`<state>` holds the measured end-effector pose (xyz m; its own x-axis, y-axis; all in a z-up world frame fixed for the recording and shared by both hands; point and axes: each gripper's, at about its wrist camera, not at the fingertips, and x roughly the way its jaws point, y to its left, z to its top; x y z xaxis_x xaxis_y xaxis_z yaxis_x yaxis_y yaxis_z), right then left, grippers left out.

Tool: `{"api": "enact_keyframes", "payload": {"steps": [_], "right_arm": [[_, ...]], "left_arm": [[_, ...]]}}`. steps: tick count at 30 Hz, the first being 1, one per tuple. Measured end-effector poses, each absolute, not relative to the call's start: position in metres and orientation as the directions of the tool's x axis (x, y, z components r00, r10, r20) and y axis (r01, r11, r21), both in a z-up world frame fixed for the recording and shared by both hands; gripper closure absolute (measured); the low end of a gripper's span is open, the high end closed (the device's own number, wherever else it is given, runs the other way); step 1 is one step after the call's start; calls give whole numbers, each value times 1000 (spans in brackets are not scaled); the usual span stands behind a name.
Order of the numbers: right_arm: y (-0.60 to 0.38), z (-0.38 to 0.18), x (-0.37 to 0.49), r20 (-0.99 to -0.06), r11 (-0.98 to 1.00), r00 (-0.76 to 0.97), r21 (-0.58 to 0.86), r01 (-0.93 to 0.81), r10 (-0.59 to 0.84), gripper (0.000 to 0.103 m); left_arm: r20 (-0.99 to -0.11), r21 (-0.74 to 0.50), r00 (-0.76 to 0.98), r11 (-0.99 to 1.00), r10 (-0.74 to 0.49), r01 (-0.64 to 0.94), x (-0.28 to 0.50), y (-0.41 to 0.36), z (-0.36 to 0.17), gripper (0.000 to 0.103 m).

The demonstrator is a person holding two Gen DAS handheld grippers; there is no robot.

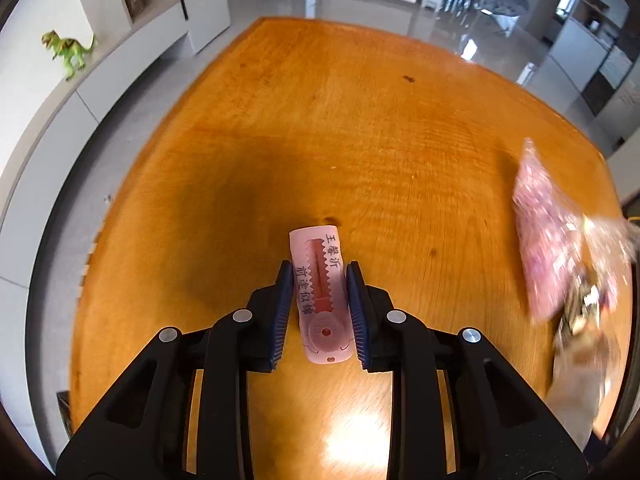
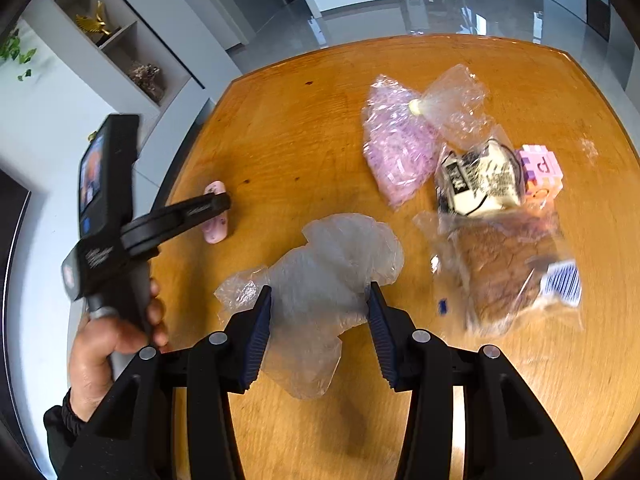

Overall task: Collect trash
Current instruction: 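Carry the pink tag and clear bag to the black trash bag and release both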

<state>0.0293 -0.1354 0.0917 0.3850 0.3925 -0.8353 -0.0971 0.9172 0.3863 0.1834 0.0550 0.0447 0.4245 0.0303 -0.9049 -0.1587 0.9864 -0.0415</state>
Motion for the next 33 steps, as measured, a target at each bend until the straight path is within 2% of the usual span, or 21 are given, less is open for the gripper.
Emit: {"api": "enact_keyframes", "payload": {"steps": [15, 23, 33], "right_arm": [[-38, 97, -57, -802, 857, 305, 456, -242, 513, 55], [40, 95, -125, -788, 789, 207, 481, -383, 580, 55], [159, 83, -220, -782, 641, 14, 500, -582, 624, 55]], "left_arm": [[-856, -57, 516, 985, 37, -165, 27, 148, 83, 76], [-836, -74, 543, 965, 79, -254, -81, 219, 87, 76], [-852, -85, 493, 880, 180, -467, -231, 324, 57, 76]]}}
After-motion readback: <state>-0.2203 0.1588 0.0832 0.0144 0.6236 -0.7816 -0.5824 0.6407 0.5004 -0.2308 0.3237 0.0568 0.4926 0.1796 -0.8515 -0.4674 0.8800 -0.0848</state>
